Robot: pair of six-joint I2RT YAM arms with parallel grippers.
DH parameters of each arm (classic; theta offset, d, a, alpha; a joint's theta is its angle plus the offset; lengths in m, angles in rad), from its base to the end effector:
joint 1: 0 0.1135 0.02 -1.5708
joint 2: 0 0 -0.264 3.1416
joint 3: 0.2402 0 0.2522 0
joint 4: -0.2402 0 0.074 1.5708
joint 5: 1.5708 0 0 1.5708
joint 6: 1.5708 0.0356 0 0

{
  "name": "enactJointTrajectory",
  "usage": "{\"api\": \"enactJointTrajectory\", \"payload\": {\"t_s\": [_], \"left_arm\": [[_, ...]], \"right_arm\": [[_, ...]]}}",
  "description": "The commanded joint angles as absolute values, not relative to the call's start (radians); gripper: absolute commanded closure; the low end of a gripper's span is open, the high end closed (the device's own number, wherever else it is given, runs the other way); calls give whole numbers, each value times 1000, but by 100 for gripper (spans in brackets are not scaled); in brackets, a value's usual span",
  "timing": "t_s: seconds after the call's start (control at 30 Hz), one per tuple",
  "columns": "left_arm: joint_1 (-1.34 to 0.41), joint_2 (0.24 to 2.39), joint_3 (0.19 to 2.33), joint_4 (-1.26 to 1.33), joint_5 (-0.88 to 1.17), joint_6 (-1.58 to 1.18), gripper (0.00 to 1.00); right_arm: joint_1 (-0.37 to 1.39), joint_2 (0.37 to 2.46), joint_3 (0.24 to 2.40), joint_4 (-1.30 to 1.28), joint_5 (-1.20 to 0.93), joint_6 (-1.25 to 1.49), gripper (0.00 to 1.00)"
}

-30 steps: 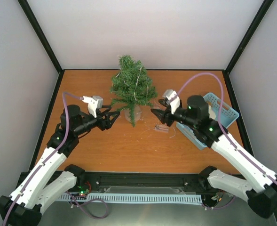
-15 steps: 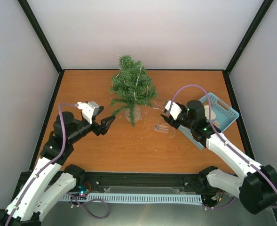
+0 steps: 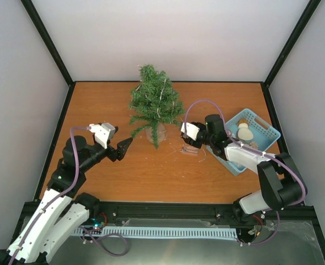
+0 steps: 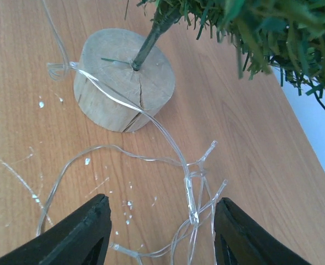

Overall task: Decorate the small christmas tree
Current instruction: Wrap the decoration item around the Christmas tree.

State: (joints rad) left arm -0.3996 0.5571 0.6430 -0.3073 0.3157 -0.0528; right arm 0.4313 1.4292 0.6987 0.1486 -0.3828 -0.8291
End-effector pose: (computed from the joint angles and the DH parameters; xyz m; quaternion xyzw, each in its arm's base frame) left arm 0.1247 -0.0647 0.3102 0.2298 0.7427 -0.2580 0.5737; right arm 0.2621 0.1353 0.1973 -0.5822 0.6450 0.0721 0.4898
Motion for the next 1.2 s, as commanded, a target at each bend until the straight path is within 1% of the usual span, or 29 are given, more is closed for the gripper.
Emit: {"api": "enactJointTrajectory", "payload": {"t_s": [0.0,0.17,0.33,0.6,0.67,0.77,0.8,1.0,1.17], "left_arm": [[-406,528,644,-290,285,-29,20],[-405,500,636,-284,276,-27,20],[-405,495,637,-285,268,-25,20],[-405,488,635,-288,250,-23,20],[-405,489,635,-288,247,-22,20],[-405,491,635,-287,243,-21,20],[-406,493,635,-288,240,-21,21],[-405,506,641,-289,226,-36,21],[-406,536,658,-292,238,-56,23]], "right_arm": [[425,1488,719,302,-397,-890,51],[424,1537,717,390,-350,-908,53],[425,1594,739,400,-341,-933,54],[426,1613,703,439,-334,-947,64],[426,1605,693,446,-337,-943,74],[436,1573,684,421,-347,-923,94],[442,1549,684,400,-347,-910,97],[508,1410,680,239,-291,-827,97],[560,1242,662,84,-291,-726,97]]}}
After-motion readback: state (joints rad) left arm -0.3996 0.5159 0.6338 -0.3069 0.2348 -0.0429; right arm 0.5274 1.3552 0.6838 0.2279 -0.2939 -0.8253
